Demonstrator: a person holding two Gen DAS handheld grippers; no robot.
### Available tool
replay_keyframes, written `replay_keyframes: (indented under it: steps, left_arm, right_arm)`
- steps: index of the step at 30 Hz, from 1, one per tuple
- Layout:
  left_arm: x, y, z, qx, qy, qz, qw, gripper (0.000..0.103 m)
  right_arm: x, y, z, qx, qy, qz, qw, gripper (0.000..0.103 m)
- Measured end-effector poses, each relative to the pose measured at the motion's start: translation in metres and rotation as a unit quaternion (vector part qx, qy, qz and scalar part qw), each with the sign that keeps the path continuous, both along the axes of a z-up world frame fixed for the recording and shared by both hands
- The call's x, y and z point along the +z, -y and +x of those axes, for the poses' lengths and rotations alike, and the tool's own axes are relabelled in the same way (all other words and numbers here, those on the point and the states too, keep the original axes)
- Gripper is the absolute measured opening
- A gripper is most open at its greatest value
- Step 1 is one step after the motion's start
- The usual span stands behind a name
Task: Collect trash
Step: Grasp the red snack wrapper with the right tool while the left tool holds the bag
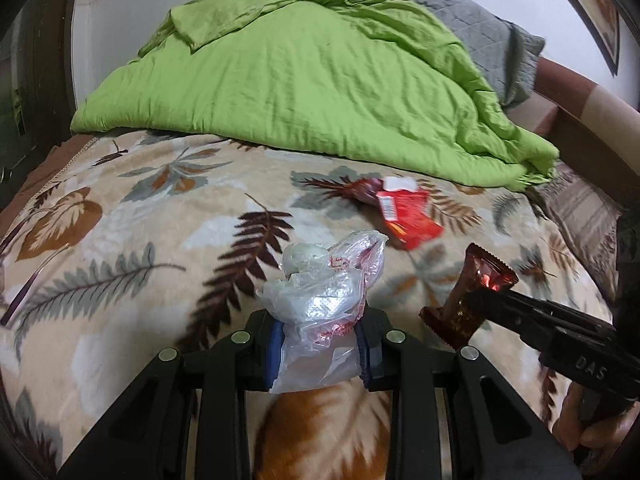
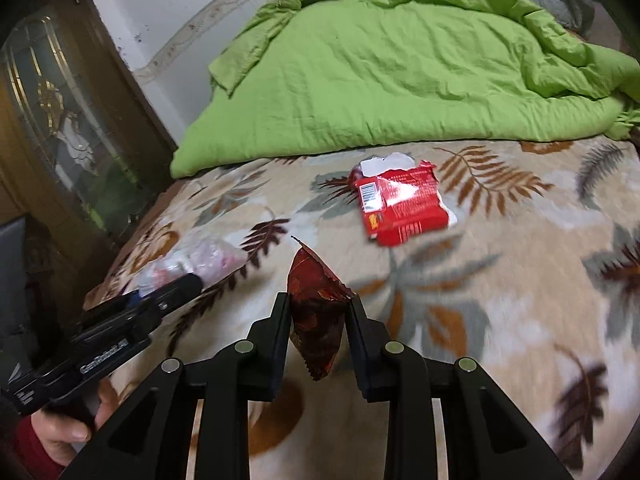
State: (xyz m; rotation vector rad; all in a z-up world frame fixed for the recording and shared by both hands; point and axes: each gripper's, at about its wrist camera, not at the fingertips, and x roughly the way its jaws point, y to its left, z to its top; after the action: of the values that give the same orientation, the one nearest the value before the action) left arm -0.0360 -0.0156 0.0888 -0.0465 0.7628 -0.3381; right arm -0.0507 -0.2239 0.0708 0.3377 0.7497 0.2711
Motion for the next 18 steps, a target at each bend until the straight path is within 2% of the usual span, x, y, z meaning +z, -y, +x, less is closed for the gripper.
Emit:
replay_keyframes:
  steps: [8,12,18]
  left_arm:
    - [0.014,0.009,-0.070,-0.011,0.021,0.018,0.9996,0.028]
    - [0.007,0.019,-0.097,-0.013,0.020,0.038,0.9990,0.028]
    - [0.005,0.028,-0.128,-0.019,0.035,0.069,0.9968,0.028]
  right_arm:
    - [0.014,0.000,-0.077,-0.024,0.021,-0.004,0.999,0.030]
    - [0.008,0.005,-0.099,-0.044,0.010,0.003,0.999,0.030]
    - [0.007,0.003,-0.128,-0.045,0.012,-0.004,0.999,0.030]
